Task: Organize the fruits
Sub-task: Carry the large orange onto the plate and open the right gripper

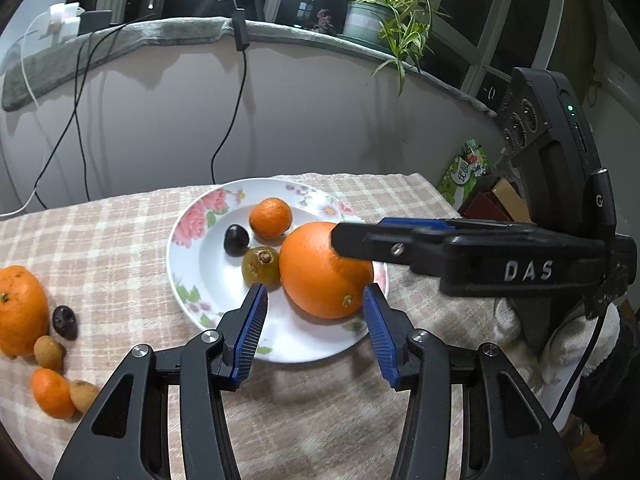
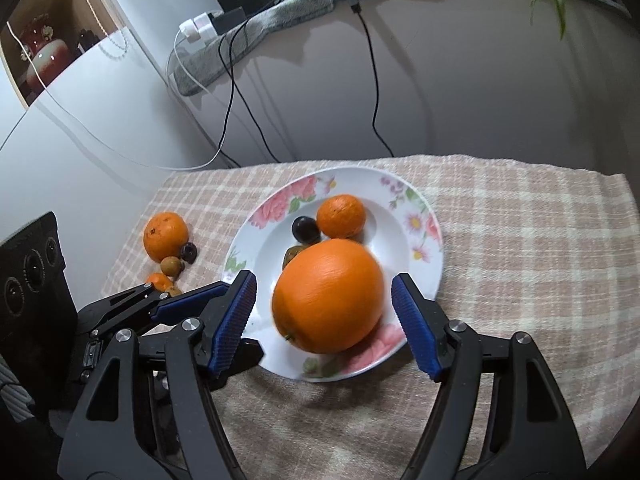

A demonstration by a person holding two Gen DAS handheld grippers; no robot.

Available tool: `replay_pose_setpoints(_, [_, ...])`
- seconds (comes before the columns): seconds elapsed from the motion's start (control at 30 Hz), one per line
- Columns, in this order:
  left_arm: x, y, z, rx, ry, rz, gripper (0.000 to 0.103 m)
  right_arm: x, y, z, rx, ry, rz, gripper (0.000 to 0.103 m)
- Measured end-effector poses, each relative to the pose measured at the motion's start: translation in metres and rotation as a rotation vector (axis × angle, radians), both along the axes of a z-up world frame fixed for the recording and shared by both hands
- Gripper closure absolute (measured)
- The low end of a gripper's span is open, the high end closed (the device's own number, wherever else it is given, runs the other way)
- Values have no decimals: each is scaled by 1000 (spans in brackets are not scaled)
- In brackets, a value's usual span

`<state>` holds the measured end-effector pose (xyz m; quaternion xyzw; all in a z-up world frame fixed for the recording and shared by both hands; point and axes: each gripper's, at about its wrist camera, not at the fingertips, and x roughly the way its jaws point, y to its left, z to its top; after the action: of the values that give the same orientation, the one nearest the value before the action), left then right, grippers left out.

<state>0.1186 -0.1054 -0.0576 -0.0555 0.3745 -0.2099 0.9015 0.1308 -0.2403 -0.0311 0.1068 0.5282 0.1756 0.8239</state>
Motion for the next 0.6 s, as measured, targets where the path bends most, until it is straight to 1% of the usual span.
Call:
replay_pose_setpoints(0.13, [-5,4,-1,5,3,5,53,-3,-3,3,8,-15,-24,28])
replay_pose_setpoints(0.27, [-12,10,-1,-3,2,13,52,-8,0,7,-11,-46,-31,28])
replay_pose_setpoints(0.33, [-16,13,0,-5,-3,20,48,-12,3,9,-21,-62,-28,27])
replay_pose_setpoints(0.4, [-19,17,0,-2,-9,29,47,-15,5,13,-24,-83,-25,19])
replay_pose_setpoints(0.47, [-22,22,0,1,-11,40,47,-20,8,18,-24,-117,-19,13])
replay_pose_setpoints(0.6, [-27,37,1,1,-13,73,47,-25,20,28,-35,-150,19,12])
